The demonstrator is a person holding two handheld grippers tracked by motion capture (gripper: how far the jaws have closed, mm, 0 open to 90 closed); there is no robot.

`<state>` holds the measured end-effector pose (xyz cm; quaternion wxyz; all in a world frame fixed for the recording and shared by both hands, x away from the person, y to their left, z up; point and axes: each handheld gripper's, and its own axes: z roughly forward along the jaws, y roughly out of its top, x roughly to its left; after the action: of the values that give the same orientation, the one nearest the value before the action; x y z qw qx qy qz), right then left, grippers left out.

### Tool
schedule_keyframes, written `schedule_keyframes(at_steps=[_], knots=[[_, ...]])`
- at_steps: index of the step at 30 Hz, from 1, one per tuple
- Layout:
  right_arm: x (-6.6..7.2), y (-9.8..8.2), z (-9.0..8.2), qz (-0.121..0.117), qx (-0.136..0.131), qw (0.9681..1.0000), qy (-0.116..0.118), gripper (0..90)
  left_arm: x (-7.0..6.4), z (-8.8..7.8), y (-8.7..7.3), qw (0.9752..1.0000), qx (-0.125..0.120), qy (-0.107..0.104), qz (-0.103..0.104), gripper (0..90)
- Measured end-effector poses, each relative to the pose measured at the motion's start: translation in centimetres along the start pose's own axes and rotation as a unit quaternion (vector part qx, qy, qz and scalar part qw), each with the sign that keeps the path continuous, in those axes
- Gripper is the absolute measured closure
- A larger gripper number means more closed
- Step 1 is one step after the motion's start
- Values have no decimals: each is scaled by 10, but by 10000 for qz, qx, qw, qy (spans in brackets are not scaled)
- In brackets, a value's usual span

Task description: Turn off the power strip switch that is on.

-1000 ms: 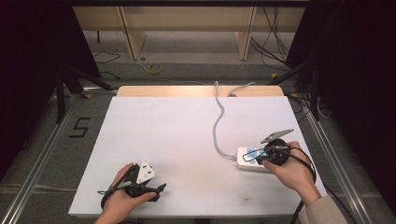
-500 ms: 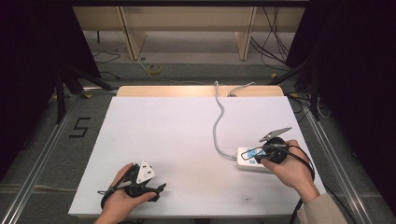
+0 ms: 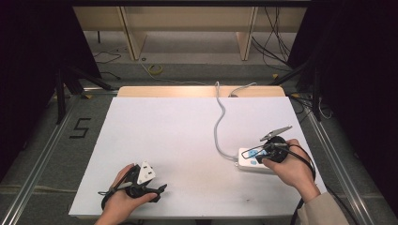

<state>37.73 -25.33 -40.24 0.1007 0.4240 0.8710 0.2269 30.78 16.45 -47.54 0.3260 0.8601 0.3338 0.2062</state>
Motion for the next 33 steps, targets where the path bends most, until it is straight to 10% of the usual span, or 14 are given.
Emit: schedule_keyframes(at_steps=[33], knots=[[-3, 8, 5, 23, 118, 9999, -31, 900, 0, 0, 0, 10000, -8, 2, -5, 210]])
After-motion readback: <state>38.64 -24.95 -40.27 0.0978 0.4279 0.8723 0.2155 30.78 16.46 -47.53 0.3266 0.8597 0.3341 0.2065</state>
